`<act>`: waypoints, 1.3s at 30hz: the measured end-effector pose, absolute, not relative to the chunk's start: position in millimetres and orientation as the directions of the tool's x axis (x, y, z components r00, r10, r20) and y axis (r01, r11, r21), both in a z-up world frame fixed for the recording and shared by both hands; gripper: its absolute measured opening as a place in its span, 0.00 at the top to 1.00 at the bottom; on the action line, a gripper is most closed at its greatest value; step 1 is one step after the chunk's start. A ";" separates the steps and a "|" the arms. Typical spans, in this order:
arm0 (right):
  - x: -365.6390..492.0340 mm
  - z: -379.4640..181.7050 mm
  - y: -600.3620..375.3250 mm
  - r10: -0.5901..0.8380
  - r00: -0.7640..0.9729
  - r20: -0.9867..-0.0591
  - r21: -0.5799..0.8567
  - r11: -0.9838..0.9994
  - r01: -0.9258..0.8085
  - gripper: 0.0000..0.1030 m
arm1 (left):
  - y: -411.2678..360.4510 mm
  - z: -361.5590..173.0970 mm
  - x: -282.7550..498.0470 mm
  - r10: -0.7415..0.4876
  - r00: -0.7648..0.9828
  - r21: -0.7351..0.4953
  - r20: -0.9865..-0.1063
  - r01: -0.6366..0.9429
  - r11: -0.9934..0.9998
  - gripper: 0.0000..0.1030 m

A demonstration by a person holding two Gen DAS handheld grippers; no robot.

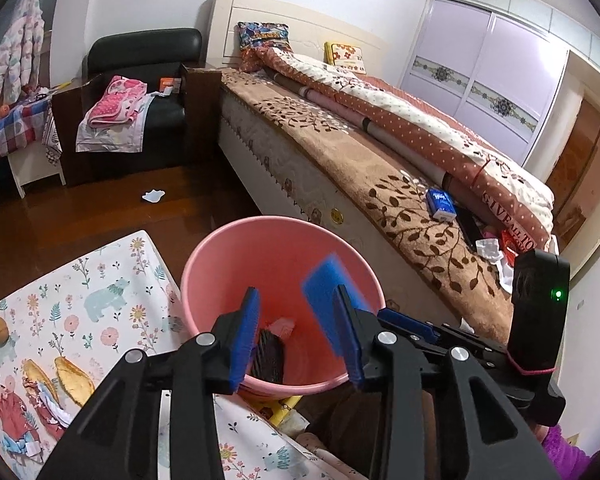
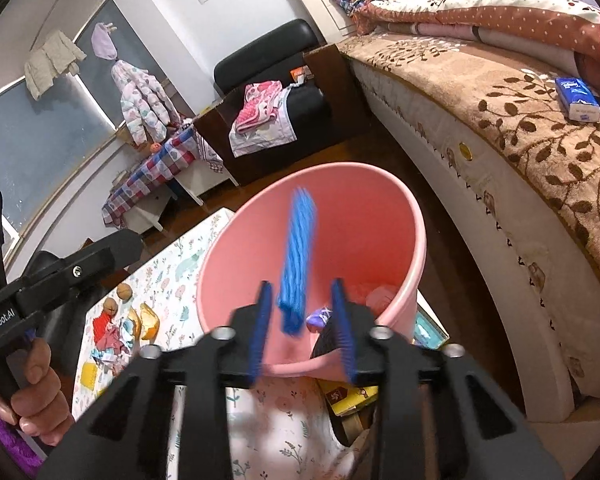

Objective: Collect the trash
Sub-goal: 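Open both tools to drop the mesh sleeves into the bucket, then move both open tools back over the table items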

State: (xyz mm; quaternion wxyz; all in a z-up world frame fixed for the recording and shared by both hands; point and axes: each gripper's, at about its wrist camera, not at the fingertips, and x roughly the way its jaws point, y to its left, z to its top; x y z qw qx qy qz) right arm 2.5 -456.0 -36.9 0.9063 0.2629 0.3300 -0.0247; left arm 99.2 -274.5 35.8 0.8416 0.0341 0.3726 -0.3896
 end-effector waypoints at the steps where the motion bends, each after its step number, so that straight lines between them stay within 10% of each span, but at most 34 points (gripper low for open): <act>1: 2.4 -36.4 -455.5 0.126 0.782 -0.611 0.458 0.861 0.219 0.66 | -270.8 38.0 99.3 -0.632 0.424 -0.235 -0.648 0.678 0.696 0.62; 18: 2.4 -19.3 -401.7 0.213 0.779 -0.590 0.423 0.903 0.073 0.65 | -162.7 79.3 102.1 -0.571 0.584 -0.237 -0.577 0.550 0.801 0.54; 39: 14.7 -29.1 -302.7 0.382 0.663 -0.643 0.382 0.911 -0.154 0.66 | 54.6 66.8 88.3 -0.218 0.749 -0.164 -0.625 0.147 0.975 0.53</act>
